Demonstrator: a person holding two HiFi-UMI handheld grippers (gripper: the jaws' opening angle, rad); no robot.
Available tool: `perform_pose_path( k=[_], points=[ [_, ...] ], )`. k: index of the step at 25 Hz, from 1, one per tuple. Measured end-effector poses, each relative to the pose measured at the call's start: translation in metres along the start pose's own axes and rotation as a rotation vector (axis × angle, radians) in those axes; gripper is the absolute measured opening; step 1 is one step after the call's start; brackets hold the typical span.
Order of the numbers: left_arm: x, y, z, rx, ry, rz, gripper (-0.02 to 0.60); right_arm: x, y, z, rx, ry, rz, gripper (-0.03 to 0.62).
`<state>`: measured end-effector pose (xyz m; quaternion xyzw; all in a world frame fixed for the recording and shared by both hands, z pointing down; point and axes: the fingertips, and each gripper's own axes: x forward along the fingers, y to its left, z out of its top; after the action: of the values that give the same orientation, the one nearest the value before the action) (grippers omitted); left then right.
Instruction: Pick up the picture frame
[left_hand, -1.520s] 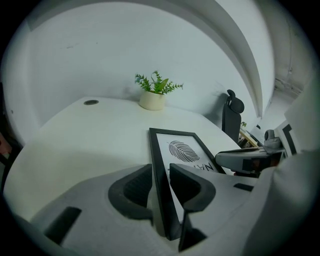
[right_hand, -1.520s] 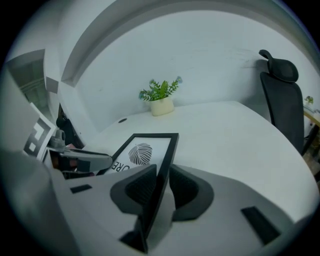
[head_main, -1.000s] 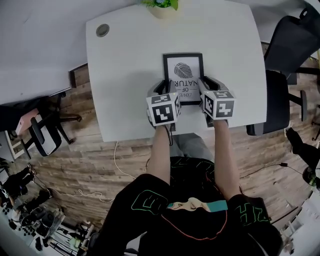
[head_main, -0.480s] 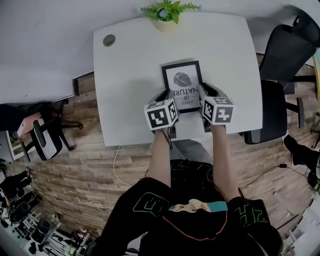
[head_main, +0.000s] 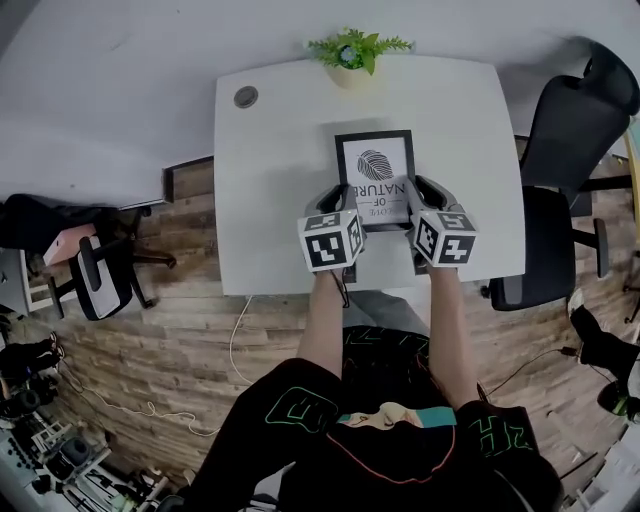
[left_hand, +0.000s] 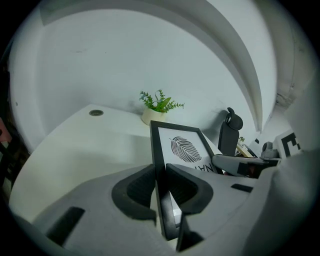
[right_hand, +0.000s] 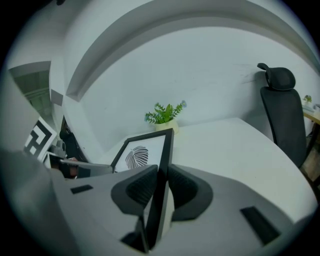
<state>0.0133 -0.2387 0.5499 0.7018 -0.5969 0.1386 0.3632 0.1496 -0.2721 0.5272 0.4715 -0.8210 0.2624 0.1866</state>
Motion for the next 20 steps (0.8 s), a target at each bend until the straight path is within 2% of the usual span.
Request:
perform_pose_path(
  k=[20],
  points=[
    [-0.075,0.001,0.125,0.149,-0.282,-0.020,0.074,-0.030,0.063,0.120,-0.103,-0.262,0.035,0.074]
  ],
)
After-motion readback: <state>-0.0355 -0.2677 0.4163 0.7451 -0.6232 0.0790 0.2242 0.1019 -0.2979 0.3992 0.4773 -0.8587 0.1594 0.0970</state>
